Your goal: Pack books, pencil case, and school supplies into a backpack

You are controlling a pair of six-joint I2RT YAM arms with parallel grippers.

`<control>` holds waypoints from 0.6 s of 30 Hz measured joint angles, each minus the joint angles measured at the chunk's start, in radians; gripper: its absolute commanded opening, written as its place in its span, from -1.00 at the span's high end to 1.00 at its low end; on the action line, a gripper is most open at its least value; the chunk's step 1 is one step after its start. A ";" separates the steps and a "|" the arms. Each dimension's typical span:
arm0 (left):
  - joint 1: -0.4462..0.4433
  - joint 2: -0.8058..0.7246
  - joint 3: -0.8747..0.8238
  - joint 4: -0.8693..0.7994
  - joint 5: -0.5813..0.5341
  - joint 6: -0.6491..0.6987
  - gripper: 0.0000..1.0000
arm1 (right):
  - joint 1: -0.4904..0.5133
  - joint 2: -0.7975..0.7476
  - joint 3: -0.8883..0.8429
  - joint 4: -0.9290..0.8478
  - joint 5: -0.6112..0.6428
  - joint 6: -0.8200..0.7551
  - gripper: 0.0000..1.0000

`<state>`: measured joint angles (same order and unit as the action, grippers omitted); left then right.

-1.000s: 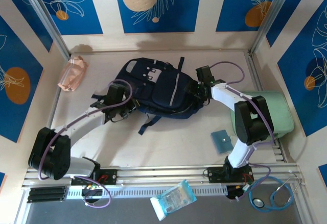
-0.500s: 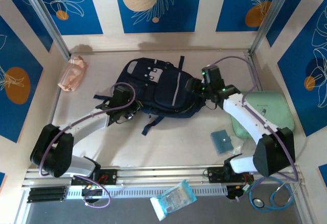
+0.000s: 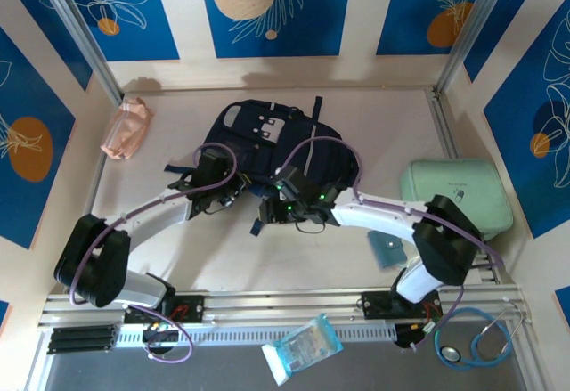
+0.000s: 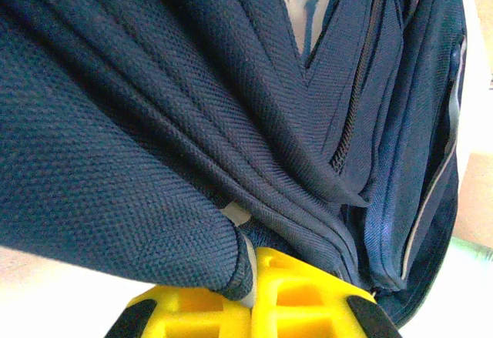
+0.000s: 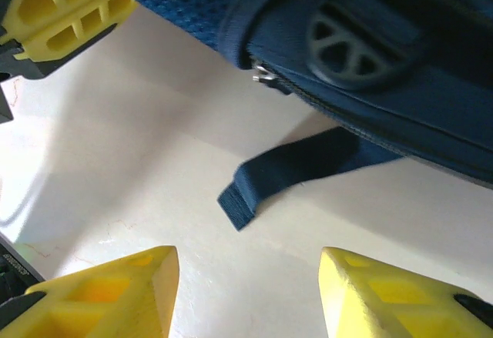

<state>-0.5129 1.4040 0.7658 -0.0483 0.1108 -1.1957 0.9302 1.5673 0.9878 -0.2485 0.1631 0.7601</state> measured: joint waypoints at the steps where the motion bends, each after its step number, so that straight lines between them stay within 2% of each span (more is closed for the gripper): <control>1: 0.000 0.000 0.000 0.001 0.000 0.000 1.00 | 0.006 0.019 0.012 0.006 0.011 0.003 0.00; 18: -0.001 0.000 0.000 0.011 0.011 -0.003 1.00 | 0.005 0.186 0.135 0.023 0.182 0.087 0.23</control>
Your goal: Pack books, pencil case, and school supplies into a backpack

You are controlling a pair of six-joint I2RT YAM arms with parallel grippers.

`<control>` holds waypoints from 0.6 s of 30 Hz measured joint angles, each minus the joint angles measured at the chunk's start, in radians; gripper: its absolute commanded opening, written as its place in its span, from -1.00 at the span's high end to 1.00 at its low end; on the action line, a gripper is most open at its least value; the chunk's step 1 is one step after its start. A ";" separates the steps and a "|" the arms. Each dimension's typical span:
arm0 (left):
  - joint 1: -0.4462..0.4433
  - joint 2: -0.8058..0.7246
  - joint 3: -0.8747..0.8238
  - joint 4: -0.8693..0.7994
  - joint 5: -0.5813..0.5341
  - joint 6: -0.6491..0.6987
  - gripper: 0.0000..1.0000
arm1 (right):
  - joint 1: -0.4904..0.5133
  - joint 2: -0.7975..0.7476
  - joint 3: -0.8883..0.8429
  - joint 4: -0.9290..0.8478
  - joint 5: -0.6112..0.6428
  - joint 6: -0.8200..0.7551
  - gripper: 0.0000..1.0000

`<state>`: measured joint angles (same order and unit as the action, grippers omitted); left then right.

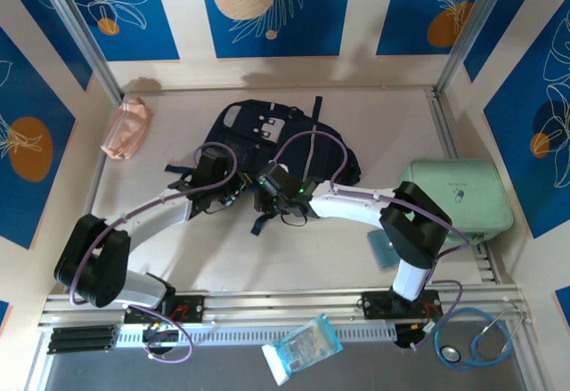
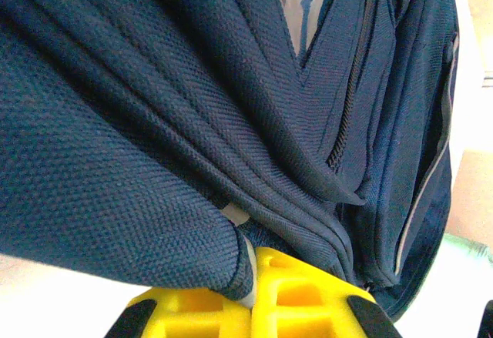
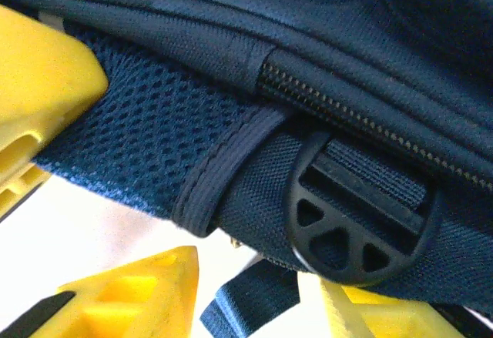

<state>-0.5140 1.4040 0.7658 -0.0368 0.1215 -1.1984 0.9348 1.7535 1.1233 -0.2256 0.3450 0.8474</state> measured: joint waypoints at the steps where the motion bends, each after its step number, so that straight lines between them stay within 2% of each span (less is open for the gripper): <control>1: 0.000 0.000 0.000 0.000 0.000 -0.001 1.00 | -0.001 0.005 0.004 -0.001 0.009 0.000 0.26; 12: -0.001 0.000 0.000 0.021 0.000 -0.002 1.00 | -0.018 0.047 0.058 -0.034 0.052 0.010 0.48; 18: -0.002 0.001 0.000 0.034 0.000 -0.008 1.00 | -0.024 0.062 0.084 -0.054 0.052 0.006 0.53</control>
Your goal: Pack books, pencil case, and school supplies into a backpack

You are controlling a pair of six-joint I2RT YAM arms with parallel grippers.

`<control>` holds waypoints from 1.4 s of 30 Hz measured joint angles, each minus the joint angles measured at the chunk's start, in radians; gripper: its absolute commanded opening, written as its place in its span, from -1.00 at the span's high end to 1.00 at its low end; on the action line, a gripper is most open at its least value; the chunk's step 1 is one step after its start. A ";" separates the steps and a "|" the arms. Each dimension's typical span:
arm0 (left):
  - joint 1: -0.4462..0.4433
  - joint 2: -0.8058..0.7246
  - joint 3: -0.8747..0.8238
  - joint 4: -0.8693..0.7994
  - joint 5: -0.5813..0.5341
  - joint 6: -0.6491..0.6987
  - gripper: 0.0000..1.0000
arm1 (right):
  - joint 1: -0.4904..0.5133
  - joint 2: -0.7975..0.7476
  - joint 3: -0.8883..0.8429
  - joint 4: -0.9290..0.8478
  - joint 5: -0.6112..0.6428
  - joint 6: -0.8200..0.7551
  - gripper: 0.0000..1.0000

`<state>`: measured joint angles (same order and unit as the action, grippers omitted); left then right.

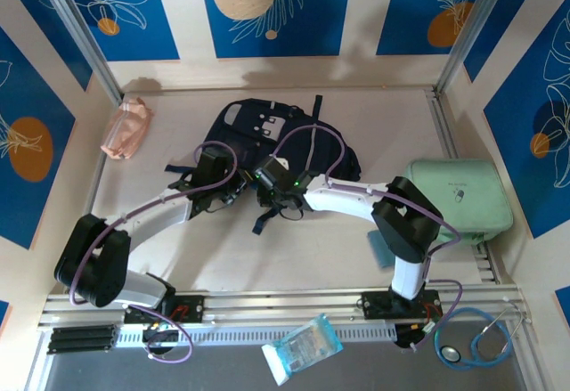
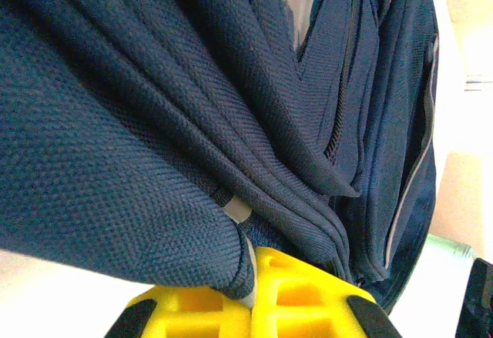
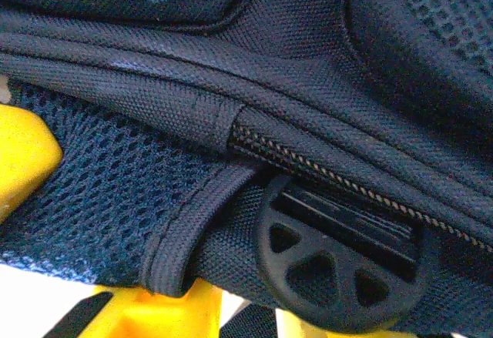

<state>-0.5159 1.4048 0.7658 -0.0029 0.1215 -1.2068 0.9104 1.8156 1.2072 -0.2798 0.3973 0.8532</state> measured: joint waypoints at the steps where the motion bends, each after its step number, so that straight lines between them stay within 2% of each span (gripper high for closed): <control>1: 0.000 0.001 0.000 0.003 0.000 0.000 1.00 | 0.000 0.002 0.003 -0.002 0.000 0.000 0.54; 8: -0.006 0.013 0.001 0.023 0.001 -0.018 1.00 | -0.002 0.003 0.005 -0.006 0.036 -0.020 0.52; 18: -0.006 0.013 0.013 0.041 0.001 -0.032 1.00 | 0.029 0.008 0.019 -0.001 0.187 -0.111 0.52; 25: -0.006 0.013 0.014 0.047 0.001 -0.042 1.00 | 0.037 0.021 0.019 0.011 0.234 -0.125 0.69; 29: -0.006 0.013 0.016 0.044 0.000 -0.041 1.00 | 0.038 0.021 0.017 0.016 0.246 -0.128 0.71; 34: -0.006 0.013 0.018 0.027 0.009 -0.025 1.00 | 0.038 -0.020 -0.068 0.063 0.249 -0.120 0.71; 42: 0.002 0.012 0.019 -0.005 0.021 0.005 1.00 | -0.002 -0.190 -0.282 0.011 0.317 -0.059 0.69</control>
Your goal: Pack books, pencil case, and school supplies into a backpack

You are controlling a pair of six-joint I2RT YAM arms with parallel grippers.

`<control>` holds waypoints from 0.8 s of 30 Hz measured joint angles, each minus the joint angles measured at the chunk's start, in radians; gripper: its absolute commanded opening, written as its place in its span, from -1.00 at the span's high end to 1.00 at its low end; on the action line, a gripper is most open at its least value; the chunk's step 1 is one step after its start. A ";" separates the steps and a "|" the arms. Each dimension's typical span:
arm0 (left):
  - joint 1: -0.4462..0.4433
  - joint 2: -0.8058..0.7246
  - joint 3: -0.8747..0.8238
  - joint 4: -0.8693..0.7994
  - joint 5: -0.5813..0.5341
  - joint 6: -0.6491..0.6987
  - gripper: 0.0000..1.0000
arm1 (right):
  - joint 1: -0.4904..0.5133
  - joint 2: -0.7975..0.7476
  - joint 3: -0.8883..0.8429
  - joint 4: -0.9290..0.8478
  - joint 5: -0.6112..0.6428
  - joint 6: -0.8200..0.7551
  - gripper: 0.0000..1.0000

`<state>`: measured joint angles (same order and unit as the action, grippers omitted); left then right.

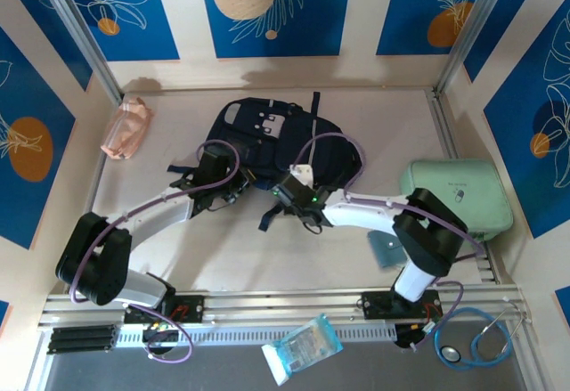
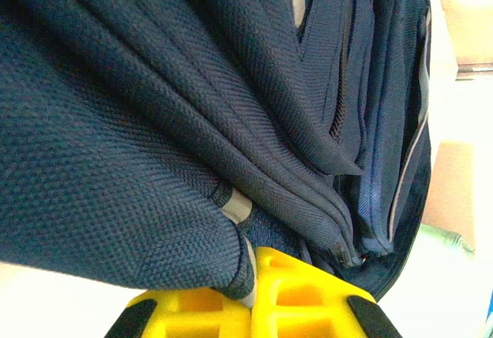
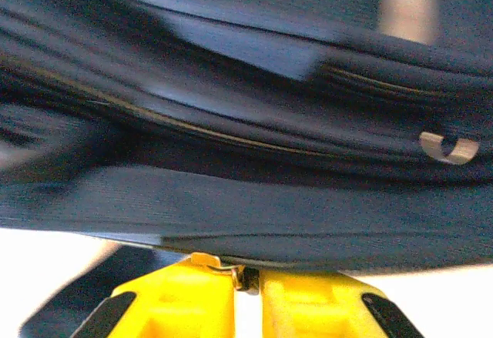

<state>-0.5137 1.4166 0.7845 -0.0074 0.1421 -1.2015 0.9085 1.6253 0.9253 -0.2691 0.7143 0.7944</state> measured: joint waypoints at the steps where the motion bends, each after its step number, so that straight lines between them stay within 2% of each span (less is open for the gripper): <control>1: 0.001 0.000 0.000 -0.002 0.002 0.003 1.00 | -0.012 -0.016 -0.023 -0.010 0.005 0.006 0.68; 5: 0.001 0.000 0.000 -0.008 0.006 0.006 1.00 | -0.054 -0.034 -0.049 -0.011 -0.009 -0.012 0.63; 9: 0.003 -0.001 0.005 -0.014 0.006 0.008 1.00 | -0.079 -0.026 -0.040 0.003 -0.042 -0.100 0.57; 19: 0.008 -0.002 0.015 -0.034 0.006 0.033 1.00 | -0.094 -0.011 -0.035 0.031 -0.060 -0.278 0.48; 21: 0.009 -0.002 0.015 -0.035 0.006 0.033 1.00 | -0.093 -0.011 -0.035 0.037 -0.061 -0.301 0.49; 24: 0.010 -0.003 0.015 -0.036 0.006 0.034 1.00 | -0.090 -0.011 -0.035 0.044 -0.060 -0.329 0.62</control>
<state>-0.5037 1.4136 0.7994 -0.0433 0.1478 -1.1679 0.8181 1.6142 0.8902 -0.2249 0.6540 0.4656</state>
